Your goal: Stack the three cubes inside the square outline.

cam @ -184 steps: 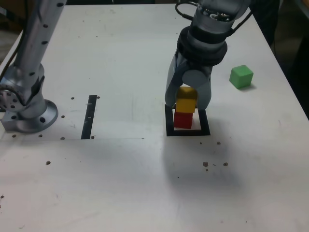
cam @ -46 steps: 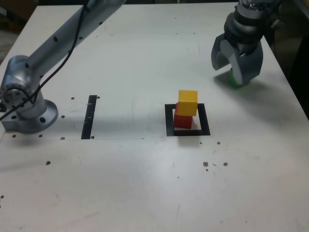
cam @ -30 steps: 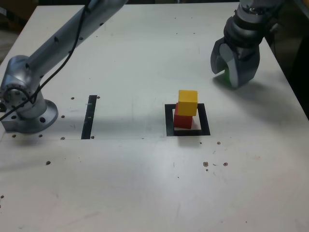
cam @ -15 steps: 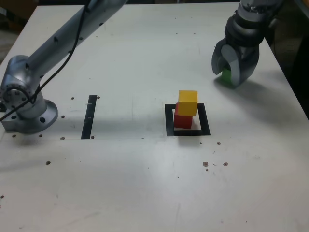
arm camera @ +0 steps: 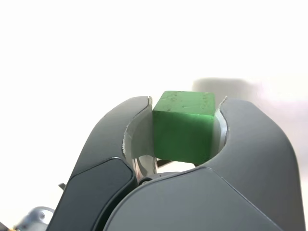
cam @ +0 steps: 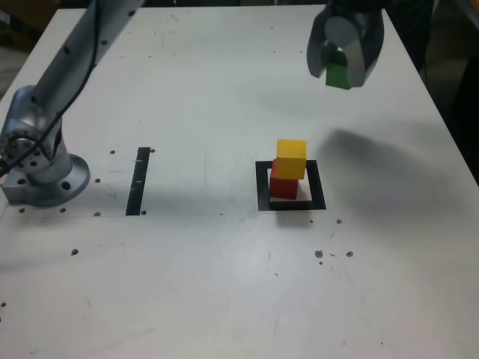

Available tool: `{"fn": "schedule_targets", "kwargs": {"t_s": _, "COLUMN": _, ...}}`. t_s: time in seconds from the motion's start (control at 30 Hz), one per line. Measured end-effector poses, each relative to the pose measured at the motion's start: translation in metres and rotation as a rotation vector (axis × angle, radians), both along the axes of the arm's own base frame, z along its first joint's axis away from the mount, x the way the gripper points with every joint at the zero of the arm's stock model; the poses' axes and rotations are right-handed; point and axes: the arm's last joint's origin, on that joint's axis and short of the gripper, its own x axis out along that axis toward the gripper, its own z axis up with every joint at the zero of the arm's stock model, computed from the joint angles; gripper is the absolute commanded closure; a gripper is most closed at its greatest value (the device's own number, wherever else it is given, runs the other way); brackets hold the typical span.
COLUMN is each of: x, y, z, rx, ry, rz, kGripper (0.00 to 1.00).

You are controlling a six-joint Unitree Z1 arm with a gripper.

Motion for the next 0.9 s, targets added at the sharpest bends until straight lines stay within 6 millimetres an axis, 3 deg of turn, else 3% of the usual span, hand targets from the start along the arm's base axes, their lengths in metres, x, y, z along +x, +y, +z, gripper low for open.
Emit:
{"fn": "schedule_targets", "kwargs": {"t_s": 0.27, "x": -0.045, "y": -0.021, "z": 0.020, "rx": 0.016, "ry": 0.005, "rz": 0.199, "kGripper": 0.97}}
{"fn": "schedule_targets", "kwargs": {"t_s": 0.43, "x": -0.068, "y": -0.054, "z": 0.023, "rx": 0.020, "ry": 0.013, "rz": 0.286, "kGripper": 0.97}}
{"fn": "schedule_targets", "kwargs": {"t_s": 0.67, "x": -0.081, "y": -0.099, "z": 0.036, "rx": -0.012, "ry": -0.043, "rz": 0.331, "kGripper": 0.97}}
{"fn": "schedule_targets", "kwargs": {"t_s": 0.9, "x": -0.086, "y": -0.111, "z": 0.025, "rx": -0.051, "ry": 0.014, "rz": 0.356, "kGripper": 0.97}}
